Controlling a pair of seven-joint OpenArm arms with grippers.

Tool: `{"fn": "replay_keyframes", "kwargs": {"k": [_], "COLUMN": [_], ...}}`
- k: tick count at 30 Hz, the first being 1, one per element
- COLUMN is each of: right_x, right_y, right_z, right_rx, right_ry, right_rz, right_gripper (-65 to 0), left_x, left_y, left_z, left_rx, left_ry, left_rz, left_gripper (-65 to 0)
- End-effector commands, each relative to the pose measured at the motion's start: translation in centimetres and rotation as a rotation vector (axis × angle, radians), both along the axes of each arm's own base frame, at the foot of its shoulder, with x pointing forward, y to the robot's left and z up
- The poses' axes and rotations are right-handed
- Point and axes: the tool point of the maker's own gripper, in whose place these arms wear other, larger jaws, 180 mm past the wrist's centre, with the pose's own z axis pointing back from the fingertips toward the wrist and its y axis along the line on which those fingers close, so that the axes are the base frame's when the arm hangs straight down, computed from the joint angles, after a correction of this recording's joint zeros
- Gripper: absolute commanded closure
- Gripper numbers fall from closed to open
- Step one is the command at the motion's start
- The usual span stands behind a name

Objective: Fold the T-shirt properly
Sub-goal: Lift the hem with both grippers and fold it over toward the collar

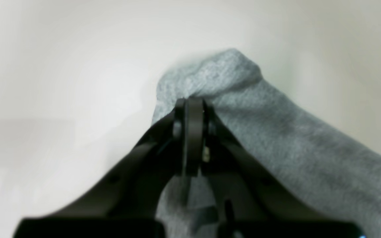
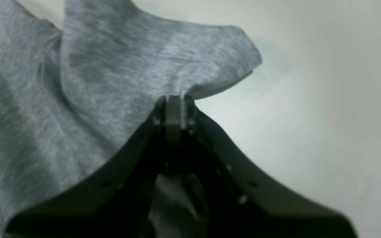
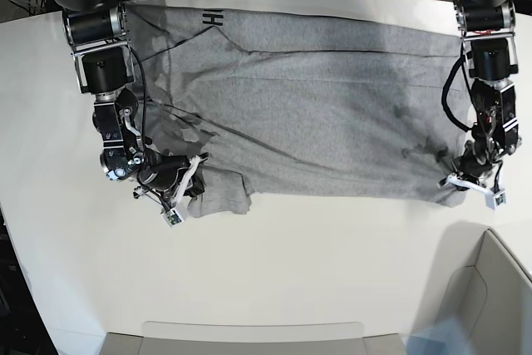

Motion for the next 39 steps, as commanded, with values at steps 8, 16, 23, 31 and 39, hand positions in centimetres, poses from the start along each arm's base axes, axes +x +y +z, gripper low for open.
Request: {"fn": "replay_keyframes", "kwargs": {"k": [8, 16, 23, 31, 39], "right_x": [-0.2, -1.9, -4.4, -7.3, -9.7], "right_y": [0.1, -0.9, -1.4, -1.1, -4.0], "right_z": [4.3, 8.3, 10.1, 10.6, 11.5], "right_rx": [-0.026, -0.029, -0.107, -0.137, -0.170], "right_ry": [-0.083, -0.140, -0.164, -0.182, -0.180], "right_rz": [0.023, -0.035, 0.000, 0.026, -0.053], "right_gripper": [0.0, 0.0, 0.0, 0.0, 0.0], "left_x": [-1.7, -3.7, -4.9, -7.3, -9.7], "left_y": [2.0, 1.4, -0.2, -0.6, 0.6], "left_z": [2.9, 2.8, 3.5, 4.2, 5.4], "left_rx": [0.001, 0.032, 0.057, 0.052, 0.025], "left_ry": [-0.064, -0.061, -0.052, -0.017, 0.023], "left_rz": [0.034, 0.001, -0.062, -0.072, -0.031], "left_gripper": [0.0, 0.0, 0.0, 0.0, 0.0]}}
